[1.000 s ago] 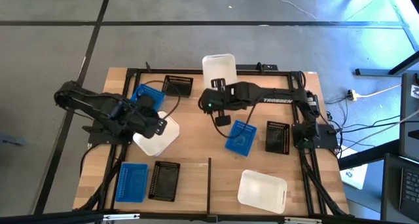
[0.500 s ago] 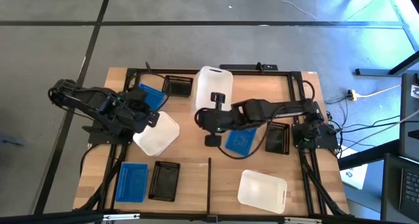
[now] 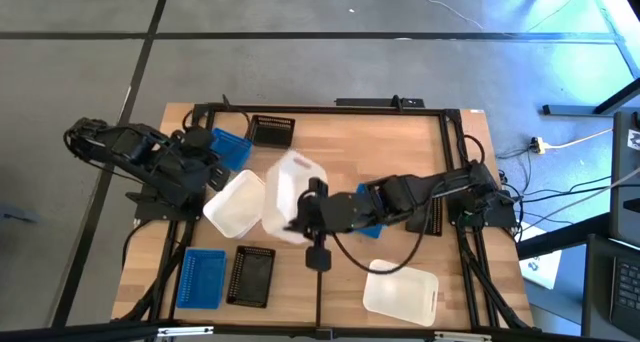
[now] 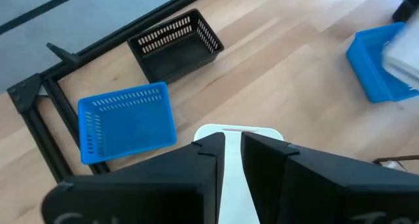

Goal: Stack baskets on shelf by color
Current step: Put the top white bin on the shelf

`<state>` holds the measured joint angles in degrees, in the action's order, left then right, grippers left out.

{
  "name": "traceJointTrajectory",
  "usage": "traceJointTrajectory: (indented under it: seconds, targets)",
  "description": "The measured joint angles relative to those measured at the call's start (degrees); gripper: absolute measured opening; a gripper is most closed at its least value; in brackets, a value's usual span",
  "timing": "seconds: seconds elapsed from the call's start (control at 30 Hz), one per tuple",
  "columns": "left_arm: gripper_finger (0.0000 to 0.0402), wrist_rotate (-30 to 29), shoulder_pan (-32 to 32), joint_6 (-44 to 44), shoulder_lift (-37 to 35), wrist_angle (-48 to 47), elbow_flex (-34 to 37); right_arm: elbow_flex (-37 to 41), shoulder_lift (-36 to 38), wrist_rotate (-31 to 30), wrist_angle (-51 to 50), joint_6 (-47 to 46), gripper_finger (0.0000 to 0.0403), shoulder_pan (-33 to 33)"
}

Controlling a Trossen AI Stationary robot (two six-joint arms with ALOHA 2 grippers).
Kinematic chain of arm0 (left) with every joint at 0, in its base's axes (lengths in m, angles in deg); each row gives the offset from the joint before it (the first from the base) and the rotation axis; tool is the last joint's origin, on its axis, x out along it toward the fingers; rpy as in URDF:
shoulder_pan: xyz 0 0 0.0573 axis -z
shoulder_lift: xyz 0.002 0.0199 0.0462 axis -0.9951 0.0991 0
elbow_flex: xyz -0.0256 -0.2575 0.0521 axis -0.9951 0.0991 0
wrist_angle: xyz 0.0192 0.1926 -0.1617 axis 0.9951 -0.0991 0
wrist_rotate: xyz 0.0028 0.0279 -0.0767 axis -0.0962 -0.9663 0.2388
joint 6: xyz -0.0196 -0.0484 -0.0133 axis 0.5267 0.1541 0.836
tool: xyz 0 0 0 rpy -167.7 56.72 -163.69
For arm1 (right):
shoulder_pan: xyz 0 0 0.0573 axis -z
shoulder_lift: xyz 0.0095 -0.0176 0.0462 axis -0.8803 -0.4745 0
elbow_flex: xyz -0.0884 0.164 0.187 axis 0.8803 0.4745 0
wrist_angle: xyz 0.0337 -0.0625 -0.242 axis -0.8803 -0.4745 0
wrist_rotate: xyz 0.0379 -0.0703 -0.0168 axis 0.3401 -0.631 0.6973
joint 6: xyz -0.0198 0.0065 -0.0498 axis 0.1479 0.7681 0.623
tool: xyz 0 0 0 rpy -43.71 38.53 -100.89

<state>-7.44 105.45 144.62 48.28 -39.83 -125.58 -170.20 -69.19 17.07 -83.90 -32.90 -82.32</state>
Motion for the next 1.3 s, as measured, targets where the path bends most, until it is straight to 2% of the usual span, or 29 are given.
traceJointTrajectory:
  seconds: [0.17,0.27,0.43,0.57,0.7,0.8,1.07,1.3]
  targets:
    - [0.0042,0.6,0.0,-3.4,-2.6,0.0,0.0,0.0,-2.6,3.7,0.9,-0.5,0.0,-1.0]
    - [0.0042,3.4,0.0,-6.9,-2.9,0.1,0.0,0.1,-3.9,3.6,1.6,-1.7,0.0,-1.0]
    - [0.0042,12.0,1.3,-14.4,-2.8,2.8,0.0,0.1,-4.2,-0.4,1.2,-3.1,0.0,-0.6]
    - [0.0042,21.3,3.7,-22.0,-2.6,9.9,1.8,0.1,-4.2,-3.4,0.2,-3.1,0.0,0.0]
    - [0.0042,31.6,7.5,-27.7,-2.7,17.7,6.6,0.1,-4.2,-3.9,-0.5,-3.0,0.0,0.9]
    - [0.0042,36.7,10.9,-28.8,-2.6,23.1,11.7,0.1,-4.1,-6.2,-1.0,-3.1,0.0,1.1]
    - [0.0042,36.9,17.4,-27.9,-2.6,41.6,24.5,0.1,-2.9,-10.3,-5.7,-3.7,0.0,1.9]
    - [0.0042,35.8,19.2,-27.7,-2.6,53.8,33.2,0.1,-2.9,-9.5,-6.7,-3.2,0.0,3.1]
